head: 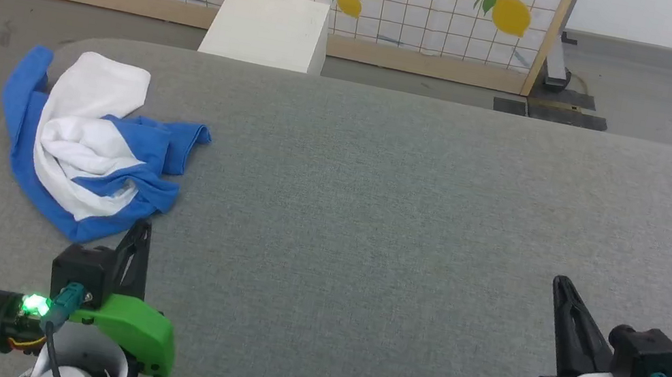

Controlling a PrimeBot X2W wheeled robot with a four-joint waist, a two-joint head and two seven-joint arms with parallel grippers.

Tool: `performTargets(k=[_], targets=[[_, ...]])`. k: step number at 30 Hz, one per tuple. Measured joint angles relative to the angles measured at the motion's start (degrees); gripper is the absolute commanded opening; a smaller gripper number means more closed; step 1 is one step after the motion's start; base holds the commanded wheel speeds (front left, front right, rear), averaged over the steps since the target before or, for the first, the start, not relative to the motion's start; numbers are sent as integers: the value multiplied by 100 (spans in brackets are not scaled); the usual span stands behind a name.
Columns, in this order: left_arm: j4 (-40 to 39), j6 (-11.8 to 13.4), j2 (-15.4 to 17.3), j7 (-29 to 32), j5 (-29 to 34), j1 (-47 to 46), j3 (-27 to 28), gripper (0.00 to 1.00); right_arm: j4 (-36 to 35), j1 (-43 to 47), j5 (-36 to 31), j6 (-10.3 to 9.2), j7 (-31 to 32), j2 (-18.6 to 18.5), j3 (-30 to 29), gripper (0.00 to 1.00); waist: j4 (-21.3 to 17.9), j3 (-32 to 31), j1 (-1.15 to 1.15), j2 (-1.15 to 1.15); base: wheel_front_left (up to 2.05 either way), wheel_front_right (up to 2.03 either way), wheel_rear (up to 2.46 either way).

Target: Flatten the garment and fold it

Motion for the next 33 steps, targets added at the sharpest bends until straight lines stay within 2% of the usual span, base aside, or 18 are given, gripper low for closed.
performTargets(k=[25, 26, 33], targets=[[0, 0, 0, 0, 0, 0, -2, 0, 0, 0, 0, 1, 0, 0, -1, 0, 0, 0, 0, 0, 0, 0, 0], [1, -1, 1, 0, -3, -1, -3, 100, 1, 0, 2, 1, 0, 0, -2, 100, 0, 0, 0, 0, 0, 0, 0], [1, -1, 1, -1, -29, -1, -32, 100, 4, 0, 3, 1, 0, 0, -9, 100, 0, 1, 0, 0, 0, 0, 0]])
